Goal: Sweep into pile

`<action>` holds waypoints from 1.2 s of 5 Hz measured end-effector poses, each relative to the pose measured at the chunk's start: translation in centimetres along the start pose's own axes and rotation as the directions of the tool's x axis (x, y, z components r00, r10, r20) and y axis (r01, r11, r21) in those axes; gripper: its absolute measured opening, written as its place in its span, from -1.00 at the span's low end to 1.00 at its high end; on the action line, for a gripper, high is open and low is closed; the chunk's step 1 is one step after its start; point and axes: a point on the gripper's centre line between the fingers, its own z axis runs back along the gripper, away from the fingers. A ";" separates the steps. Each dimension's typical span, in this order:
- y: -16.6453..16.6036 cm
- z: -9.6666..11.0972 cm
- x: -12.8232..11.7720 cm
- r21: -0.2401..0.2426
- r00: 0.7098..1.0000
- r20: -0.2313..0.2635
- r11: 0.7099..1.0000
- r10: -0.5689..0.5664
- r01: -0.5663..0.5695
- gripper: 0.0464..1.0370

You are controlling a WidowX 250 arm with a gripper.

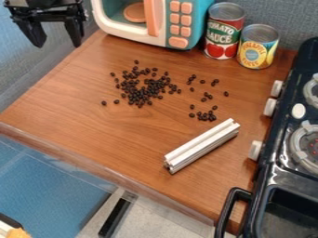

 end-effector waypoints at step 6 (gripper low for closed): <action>-10.9 -1.7 -6.1 -0.104 0.868 -0.018 0.864 -0.496 0.492 0.92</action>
